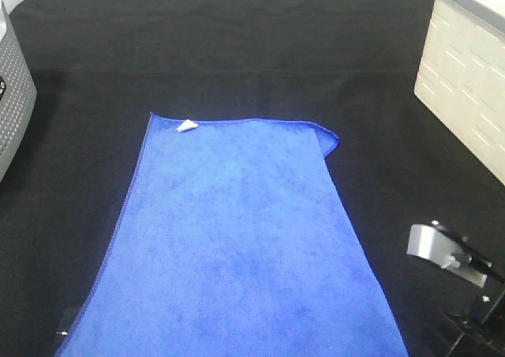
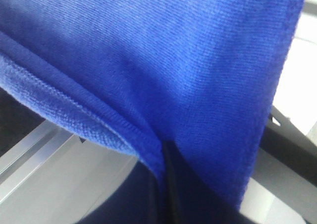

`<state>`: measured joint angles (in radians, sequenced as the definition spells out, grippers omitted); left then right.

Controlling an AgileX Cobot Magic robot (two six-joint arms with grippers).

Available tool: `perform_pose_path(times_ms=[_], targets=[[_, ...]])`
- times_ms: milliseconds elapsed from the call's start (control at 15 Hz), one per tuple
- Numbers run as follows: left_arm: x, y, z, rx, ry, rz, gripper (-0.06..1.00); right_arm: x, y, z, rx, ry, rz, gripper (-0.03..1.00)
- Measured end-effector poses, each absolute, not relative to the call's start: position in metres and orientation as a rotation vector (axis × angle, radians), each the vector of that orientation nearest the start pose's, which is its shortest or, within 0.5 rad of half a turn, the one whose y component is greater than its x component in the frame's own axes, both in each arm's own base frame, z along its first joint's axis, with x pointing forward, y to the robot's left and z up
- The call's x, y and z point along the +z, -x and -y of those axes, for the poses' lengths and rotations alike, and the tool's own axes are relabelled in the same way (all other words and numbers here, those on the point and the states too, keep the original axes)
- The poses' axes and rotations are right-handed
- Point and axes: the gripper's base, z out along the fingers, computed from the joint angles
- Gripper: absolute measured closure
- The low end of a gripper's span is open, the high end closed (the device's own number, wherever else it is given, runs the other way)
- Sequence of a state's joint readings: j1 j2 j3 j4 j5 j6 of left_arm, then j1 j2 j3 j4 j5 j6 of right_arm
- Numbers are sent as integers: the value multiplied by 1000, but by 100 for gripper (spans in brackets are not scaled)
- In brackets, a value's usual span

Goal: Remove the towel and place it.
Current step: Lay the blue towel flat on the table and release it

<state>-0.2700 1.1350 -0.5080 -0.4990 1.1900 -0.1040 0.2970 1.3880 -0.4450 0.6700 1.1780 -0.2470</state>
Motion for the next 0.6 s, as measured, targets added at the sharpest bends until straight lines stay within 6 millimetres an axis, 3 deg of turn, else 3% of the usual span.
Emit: perform_pose_path(times_ms=[600], targets=[[165, -139, 78, -594, 190, -3487, 94, 123, -141, -98, 965, 162, -3637, 97]])
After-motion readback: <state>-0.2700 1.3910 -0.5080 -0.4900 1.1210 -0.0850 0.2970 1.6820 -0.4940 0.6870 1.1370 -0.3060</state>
